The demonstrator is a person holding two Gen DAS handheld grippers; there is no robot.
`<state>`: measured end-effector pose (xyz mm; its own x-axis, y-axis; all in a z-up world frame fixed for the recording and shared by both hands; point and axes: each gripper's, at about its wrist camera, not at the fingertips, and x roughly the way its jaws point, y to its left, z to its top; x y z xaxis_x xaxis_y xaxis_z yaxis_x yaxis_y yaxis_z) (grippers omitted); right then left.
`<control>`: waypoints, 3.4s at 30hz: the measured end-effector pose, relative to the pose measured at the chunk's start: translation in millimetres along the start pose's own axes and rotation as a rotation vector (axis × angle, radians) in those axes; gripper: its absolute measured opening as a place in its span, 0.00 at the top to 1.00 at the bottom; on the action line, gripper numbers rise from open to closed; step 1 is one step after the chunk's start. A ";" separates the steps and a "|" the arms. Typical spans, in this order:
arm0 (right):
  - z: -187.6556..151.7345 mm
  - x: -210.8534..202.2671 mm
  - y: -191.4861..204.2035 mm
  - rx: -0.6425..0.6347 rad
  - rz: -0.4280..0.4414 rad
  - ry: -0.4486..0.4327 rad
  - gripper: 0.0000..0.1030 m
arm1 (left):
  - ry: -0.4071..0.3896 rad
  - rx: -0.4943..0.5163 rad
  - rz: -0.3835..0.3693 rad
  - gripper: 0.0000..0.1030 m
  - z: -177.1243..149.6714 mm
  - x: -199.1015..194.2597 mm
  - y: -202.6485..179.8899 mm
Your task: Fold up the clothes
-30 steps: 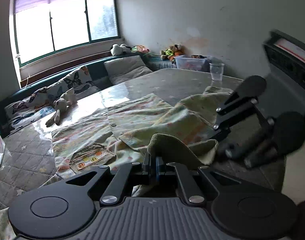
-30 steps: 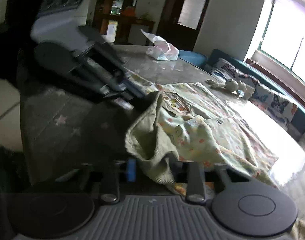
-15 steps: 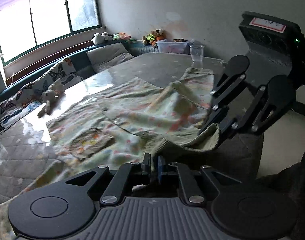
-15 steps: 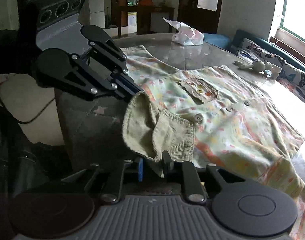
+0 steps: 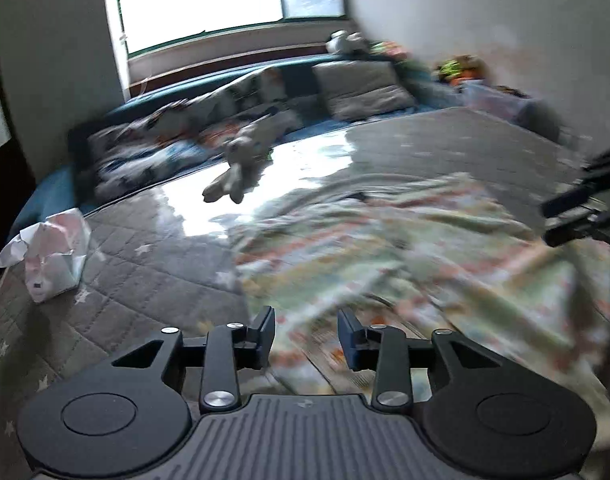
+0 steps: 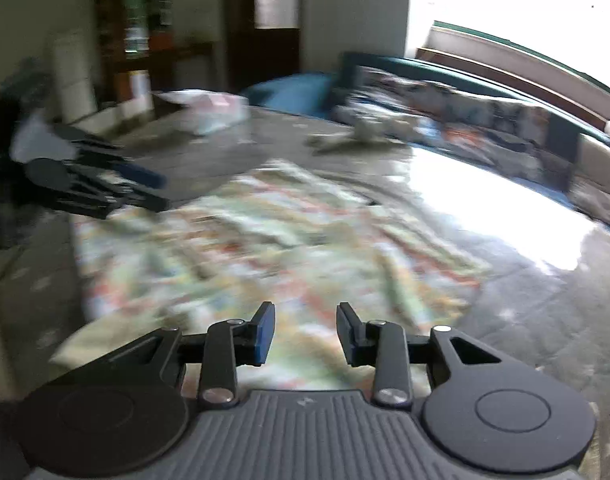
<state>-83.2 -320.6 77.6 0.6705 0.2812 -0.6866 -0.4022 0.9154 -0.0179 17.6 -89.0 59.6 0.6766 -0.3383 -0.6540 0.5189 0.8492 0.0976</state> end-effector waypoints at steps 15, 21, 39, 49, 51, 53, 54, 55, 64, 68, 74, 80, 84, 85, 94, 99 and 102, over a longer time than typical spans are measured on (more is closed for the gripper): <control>24.1 98.5 -125.4 0.295 -0.220 0.089 0.67 | 0.093 -0.061 0.080 0.60 53.0 110.0 24.7; 23.5 111.5 -135.1 0.329 -0.198 0.095 0.67 | 0.110 -0.072 0.090 0.61 55.1 124.7 28.9; 30.9 121.3 -135.2 0.348 -0.202 0.077 0.88 | 0.087 -0.083 0.097 0.92 57.0 126.8 35.5; 53.6 139.1 -123.5 0.265 -0.245 0.026 0.90 | 0.064 -0.059 0.188 0.95 62.9 129.1 31.8; 52.2 147.8 -125.5 0.263 -0.257 0.051 0.87 | 0.074 -0.067 0.189 0.95 62.2 132.3 33.8; 52.3 146.8 -125.8 0.266 -0.258 0.049 0.81 | 0.075 -0.067 0.194 0.91 61.7 133.0 34.2; 52.6 143.7 -124.7 0.265 -0.254 0.043 0.81 | 0.076 -0.066 0.196 0.90 61.6 132.5 34.0; 53.0 140.5 -123.6 0.263 -0.251 0.037 0.81 | 0.077 -0.068 0.198 0.90 61.9 132.2 34.1; 46.0 127.4 -96.7 0.226 -0.169 0.051 0.67 | 0.068 -0.068 0.213 0.72 61.1 119.5 28.5; 36.7 128.6 -79.9 0.192 -0.149 0.082 0.66 | 0.061 -0.063 0.217 0.60 57.8 107.8 24.5; 25.1 118.1 -55.0 0.141 -0.139 0.096 0.58 | 0.062 -0.037 0.226 0.47 44.1 85.5 12.2; 12.0 101.6 -28.7 0.075 -0.129 0.090 0.56 | 0.055 -0.012 0.243 0.47 17.5 56.7 -1.2; 1.7 91.5 -11.1 0.028 -0.126 0.086 0.52 | 0.039 0.004 0.268 0.46 -3.4 36.3 -8.9; -1.5 88.9 -6.5 0.019 -0.125 0.084 0.51 | 0.033 0.008 0.276 0.46 -8.3 31.7 -10.2; -13.7 73.0 25.5 0.011 -0.081 0.051 0.49 | 0.020 -0.006 0.364 0.45 -47.2 2.7 -4.3; -21.4 61.1 41.9 -0.032 -0.099 0.027 0.44 | 0.027 -0.070 0.416 0.44 -66.0 -11.9 11.4; -27.2 55.1 48.1 -0.030 -0.086 0.025 0.39 | 0.041 -0.116 0.446 0.40 -78.9 -18.9 23.7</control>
<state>-82.6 -269.0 19.2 0.6881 0.1941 -0.6992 -0.3624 0.9267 -0.0994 -24.1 -30.5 15.1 0.7984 0.0850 -0.5961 0.1181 0.9486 0.2935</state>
